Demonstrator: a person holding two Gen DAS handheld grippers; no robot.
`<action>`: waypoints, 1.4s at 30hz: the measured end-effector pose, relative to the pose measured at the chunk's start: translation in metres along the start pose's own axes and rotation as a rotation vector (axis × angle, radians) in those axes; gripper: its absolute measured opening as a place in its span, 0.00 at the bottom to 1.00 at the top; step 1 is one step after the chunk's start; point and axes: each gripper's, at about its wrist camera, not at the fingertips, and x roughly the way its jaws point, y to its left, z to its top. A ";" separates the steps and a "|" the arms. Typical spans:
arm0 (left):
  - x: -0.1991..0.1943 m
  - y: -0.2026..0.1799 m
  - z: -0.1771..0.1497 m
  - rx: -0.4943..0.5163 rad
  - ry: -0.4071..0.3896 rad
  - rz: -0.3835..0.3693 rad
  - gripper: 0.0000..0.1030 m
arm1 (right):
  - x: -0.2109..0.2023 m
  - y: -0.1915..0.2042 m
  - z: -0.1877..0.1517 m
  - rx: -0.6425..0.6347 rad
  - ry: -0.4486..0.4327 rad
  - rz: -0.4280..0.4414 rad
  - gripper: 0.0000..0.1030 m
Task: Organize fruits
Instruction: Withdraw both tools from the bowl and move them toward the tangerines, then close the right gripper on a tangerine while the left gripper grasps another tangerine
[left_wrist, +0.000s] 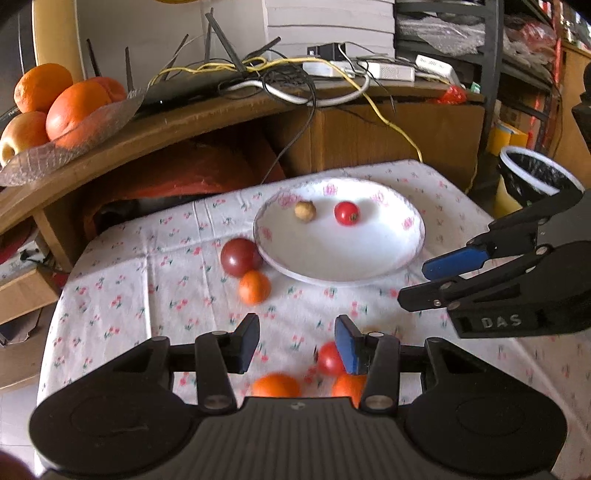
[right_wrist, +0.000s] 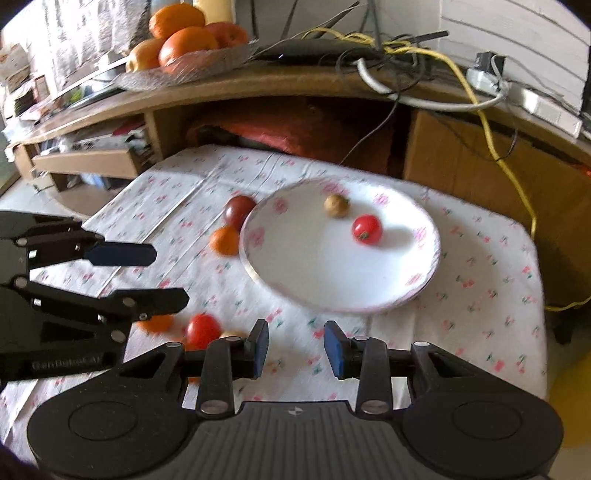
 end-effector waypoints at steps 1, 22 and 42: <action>-0.001 0.000 -0.004 0.013 0.005 0.000 0.51 | 0.000 0.002 -0.003 -0.005 0.008 0.012 0.29; -0.013 0.025 -0.043 0.036 0.075 -0.082 0.51 | 0.008 0.034 -0.010 -0.074 0.045 0.200 0.37; -0.011 0.029 -0.042 0.037 0.069 -0.097 0.51 | 0.031 0.045 -0.010 -0.035 0.117 0.213 0.30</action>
